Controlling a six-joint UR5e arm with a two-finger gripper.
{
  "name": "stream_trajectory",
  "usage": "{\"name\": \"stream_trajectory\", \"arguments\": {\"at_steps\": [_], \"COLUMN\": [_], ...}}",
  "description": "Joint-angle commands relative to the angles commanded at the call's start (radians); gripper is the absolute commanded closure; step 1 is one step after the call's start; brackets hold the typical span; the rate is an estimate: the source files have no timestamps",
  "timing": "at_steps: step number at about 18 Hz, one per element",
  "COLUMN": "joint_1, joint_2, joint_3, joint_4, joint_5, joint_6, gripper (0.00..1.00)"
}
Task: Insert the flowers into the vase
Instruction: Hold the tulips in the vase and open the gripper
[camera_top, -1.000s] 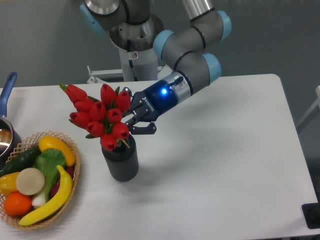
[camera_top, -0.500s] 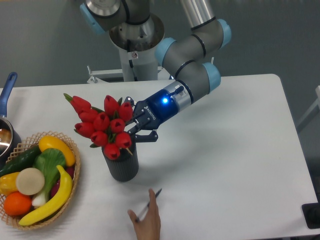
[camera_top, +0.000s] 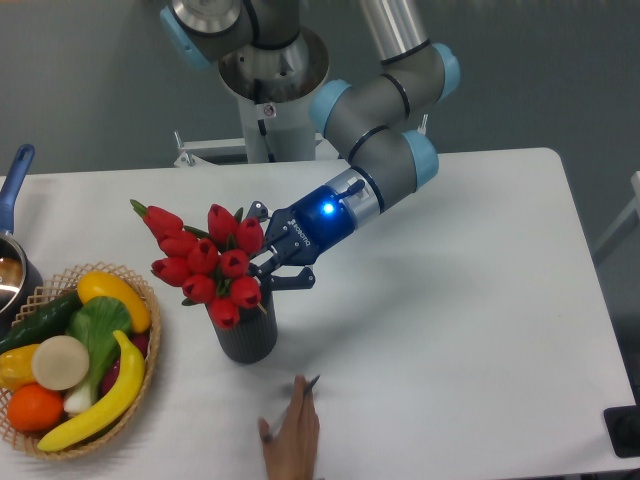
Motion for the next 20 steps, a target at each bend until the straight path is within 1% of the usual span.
{"name": "stream_trajectory", "arguments": {"at_steps": [2,3,6,7,14,15,16,17,18,19,20], "joint_1": [0.000,0.000,0.000,0.002,0.003,0.003,0.003,0.005,0.005,0.005,0.006], "joint_2": [0.000,0.000,-0.003,-0.012,-0.014,-0.012,-0.012,-0.012,-0.011,-0.011,-0.011], "joint_3": [-0.006,-0.006,-0.008,-0.009,-0.015,-0.015,-0.015,-0.014,-0.014,-0.012,-0.012], "joint_4": [0.002,0.002,0.000,0.000,0.000,0.000,0.000,0.002,0.002,0.002,0.002], "joint_5": [0.009,0.009,0.012,0.012,0.012,0.012,0.014,0.012,0.014,0.015,0.025], "joint_6": [0.000,0.000,0.031,0.037,0.049,0.049,0.049,0.049,0.049,0.052,0.060], "gripper": [0.72,0.70,0.68,0.66,0.62,0.58,0.55,0.54,0.50,0.43,0.28]}}
